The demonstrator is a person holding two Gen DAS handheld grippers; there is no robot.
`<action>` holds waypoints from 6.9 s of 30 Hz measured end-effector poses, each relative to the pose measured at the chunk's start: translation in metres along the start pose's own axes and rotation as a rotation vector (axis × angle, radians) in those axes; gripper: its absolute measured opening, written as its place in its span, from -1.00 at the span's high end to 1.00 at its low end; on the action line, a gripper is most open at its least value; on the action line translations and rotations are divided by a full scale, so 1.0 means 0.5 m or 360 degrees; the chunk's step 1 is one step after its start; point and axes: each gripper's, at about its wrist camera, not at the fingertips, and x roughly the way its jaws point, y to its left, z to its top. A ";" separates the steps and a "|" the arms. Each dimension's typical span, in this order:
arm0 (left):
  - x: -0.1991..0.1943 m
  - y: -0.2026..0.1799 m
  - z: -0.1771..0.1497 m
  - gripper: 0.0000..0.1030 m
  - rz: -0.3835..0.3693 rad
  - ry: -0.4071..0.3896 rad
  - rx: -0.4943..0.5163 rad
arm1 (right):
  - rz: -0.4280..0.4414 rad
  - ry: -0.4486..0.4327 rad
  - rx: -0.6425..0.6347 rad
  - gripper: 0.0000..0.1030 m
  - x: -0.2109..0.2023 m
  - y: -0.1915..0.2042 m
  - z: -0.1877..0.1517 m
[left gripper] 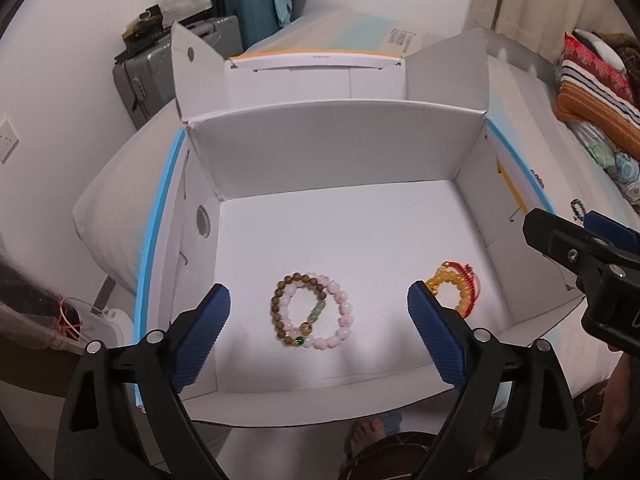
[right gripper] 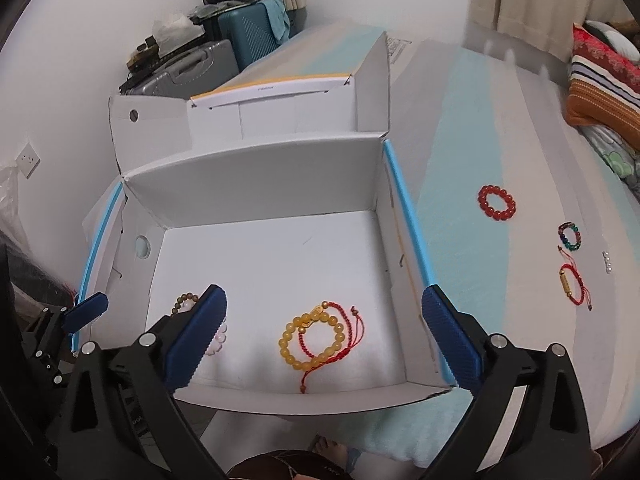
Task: Organize jewelry
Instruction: 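Move both open tools back from the box toward the remaining bracelets, then grasp the red cord gold-tag bracelet with left tool while right tool grasps pearl string, then lift and carry both held items over the open white box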
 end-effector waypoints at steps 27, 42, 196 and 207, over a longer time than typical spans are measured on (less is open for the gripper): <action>-0.045 -0.255 0.044 -0.89 -0.0160 -0.0110 0.0089 | -0.0249 -0.0231 0.0185 -0.85 -0.109 -0.292 0.006; -0.030 -0.494 0.042 -0.89 -0.0243 -0.0097 0.0296 | -0.0431 -0.0196 0.0306 -0.85 -0.119 -0.561 -0.016; -0.151 -0.383 0.044 0.86 -0.0242 -0.0175 0.0193 | -0.0278 -0.0093 0.0198 0.94 -0.130 -0.444 -0.059; -0.152 -0.216 0.050 0.86 -0.0127 -0.0176 0.0062 | -0.0058 -0.0100 0.0064 0.94 -0.113 -0.283 -0.015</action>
